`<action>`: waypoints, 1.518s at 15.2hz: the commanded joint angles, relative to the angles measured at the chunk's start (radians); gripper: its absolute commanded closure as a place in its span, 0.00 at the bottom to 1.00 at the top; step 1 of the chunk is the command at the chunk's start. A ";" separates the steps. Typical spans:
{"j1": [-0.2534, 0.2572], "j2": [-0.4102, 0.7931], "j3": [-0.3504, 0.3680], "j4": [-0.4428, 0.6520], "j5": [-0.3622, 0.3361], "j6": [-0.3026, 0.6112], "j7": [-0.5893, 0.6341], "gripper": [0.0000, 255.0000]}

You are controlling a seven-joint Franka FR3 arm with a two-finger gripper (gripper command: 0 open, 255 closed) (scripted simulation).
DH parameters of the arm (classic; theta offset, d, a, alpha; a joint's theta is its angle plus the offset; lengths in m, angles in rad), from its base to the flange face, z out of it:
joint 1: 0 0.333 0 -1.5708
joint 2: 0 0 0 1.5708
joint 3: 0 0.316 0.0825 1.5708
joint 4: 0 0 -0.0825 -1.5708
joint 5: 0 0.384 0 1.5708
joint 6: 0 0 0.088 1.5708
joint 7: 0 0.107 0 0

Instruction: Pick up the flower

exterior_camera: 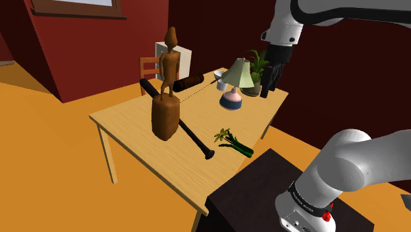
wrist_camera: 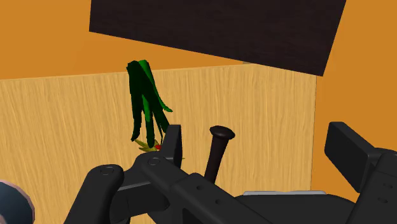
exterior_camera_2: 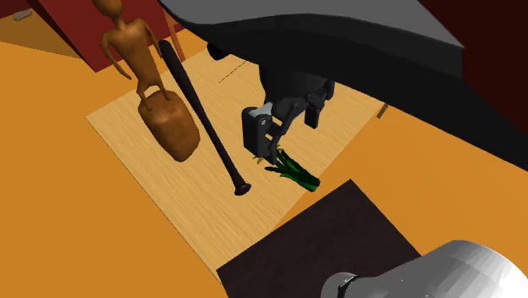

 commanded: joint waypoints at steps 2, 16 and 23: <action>-0.003 0.003 -0.012 -0.028 -0.003 0.037 -0.015 0.00; -0.031 0.269 -0.190 -0.270 -0.008 0.605 -0.243 0.00; 0.000 0.547 -0.284 -0.259 0.100 0.885 -0.424 0.00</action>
